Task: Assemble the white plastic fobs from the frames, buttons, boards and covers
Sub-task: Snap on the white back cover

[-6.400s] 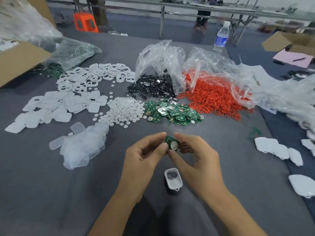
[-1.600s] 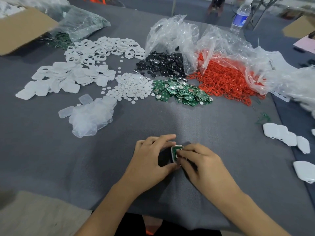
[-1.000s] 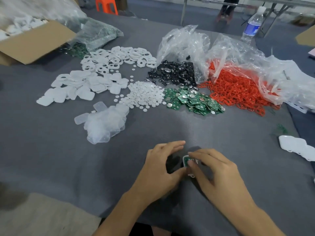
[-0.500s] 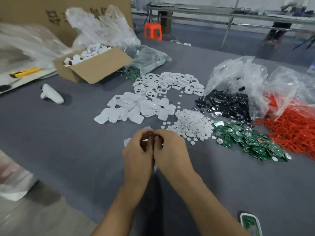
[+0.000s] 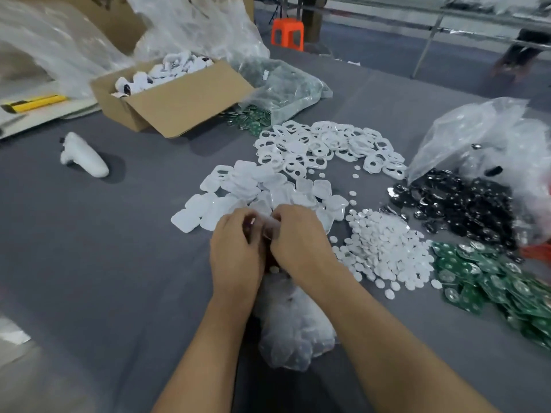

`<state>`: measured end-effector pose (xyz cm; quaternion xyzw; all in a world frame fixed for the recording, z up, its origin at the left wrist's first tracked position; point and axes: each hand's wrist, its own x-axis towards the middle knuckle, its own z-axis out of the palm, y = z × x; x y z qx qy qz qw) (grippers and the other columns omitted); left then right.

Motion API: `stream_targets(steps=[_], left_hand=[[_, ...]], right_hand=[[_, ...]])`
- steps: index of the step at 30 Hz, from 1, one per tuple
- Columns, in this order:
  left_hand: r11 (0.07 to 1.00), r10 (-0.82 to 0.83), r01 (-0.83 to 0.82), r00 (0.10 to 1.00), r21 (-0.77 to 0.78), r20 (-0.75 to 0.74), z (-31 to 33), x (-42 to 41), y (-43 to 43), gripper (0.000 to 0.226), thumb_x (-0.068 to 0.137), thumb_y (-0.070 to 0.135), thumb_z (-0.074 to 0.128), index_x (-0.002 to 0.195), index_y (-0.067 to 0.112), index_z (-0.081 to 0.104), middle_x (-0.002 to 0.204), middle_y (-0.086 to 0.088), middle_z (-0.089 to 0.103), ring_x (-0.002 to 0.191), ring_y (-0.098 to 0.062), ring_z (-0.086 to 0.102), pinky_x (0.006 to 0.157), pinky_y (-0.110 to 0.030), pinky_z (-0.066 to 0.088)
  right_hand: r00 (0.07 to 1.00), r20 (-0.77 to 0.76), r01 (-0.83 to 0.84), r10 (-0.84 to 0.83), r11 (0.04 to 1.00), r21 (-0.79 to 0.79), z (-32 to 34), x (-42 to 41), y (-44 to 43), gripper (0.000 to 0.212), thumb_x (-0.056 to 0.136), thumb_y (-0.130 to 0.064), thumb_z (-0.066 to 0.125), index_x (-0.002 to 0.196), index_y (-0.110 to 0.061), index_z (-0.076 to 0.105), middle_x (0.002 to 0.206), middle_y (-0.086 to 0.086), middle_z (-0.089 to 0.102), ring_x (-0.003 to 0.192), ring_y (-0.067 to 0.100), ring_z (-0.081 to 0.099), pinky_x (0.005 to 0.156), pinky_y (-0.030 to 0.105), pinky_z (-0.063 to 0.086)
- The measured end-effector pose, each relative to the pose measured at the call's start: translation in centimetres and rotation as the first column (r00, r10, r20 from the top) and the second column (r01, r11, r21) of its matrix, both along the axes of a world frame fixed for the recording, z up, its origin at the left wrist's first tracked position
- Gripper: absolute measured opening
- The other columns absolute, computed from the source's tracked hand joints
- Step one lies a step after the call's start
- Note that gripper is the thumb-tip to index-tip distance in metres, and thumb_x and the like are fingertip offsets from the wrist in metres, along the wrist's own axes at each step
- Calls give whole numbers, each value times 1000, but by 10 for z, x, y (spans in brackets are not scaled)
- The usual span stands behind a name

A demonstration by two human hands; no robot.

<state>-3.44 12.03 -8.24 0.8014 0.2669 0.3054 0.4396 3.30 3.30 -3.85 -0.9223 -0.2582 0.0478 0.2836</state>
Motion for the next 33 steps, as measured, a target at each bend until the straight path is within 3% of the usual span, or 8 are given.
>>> stream_targets(steps=[3,6,10,17,23,25,28,33], left_hand=[[977,-37,74,982,-200,183,11,-6,1,13,96,18,72,95,31,70,92,19,74,90,2,69,79,-8,47],[884,-163,277,938,-376,307,37,-19,-5,10,90,15,77,97,21,76,95,4,78,91,-9,73,81,-19,54],[603,-356,532,846,-594,396,79,-52,-36,28,71,33,84,98,23,82,100,-7,79,91,-17,75,79,-27,60],[108,-465,573,751,-812,468,97,-105,-125,24,63,19,85,87,15,84,93,-5,77,77,-11,71,70,-18,57],[78,-568,611,677,-788,469,88,-131,-186,17,73,12,82,89,17,84,98,-4,79,84,-8,74,74,-16,57],[63,-572,600,677,-798,464,86,-135,-200,17,74,11,84,89,17,84,95,-3,79,79,-7,72,71,-17,57],[135,-569,603,697,-786,436,82,-140,-221,22,70,19,86,91,17,83,95,-4,78,77,-7,70,73,-18,57],[177,-589,644,675,-744,445,73,-151,-247,19,74,17,89,91,17,81,105,-8,78,94,-13,73,83,-21,57]], right_hand=[[986,-156,102,-62,958,268,9,-3,-19,14,87,-13,67,93,-25,71,82,-8,70,76,11,64,64,23,44],[967,-256,155,-21,843,514,29,-21,-51,16,87,-12,73,94,-26,77,80,-9,74,76,9,69,72,28,56],[931,-362,240,51,661,711,51,-59,-105,20,90,-5,73,101,-22,77,86,-1,77,82,14,72,82,33,59],[884,-461,379,84,449,809,64,-132,-202,25,79,-8,74,103,-14,78,83,3,70,80,12,64,81,25,55],[840,-539,490,59,344,801,56,-178,-265,29,77,-12,73,105,-15,78,101,11,77,91,14,71,77,19,55],[846,-533,510,-25,330,794,54,-190,-279,30,73,-15,77,102,-18,79,96,11,78,86,14,73,73,19,55],[835,-505,549,-220,266,792,52,-203,-294,29,66,-18,83,95,-18,79,81,10,77,73,14,73,66,19,56],[784,-480,594,-393,249,765,44,-212,-307,18,74,-12,85,88,-17,76,60,0,70,55,9,61,58,20,52]])
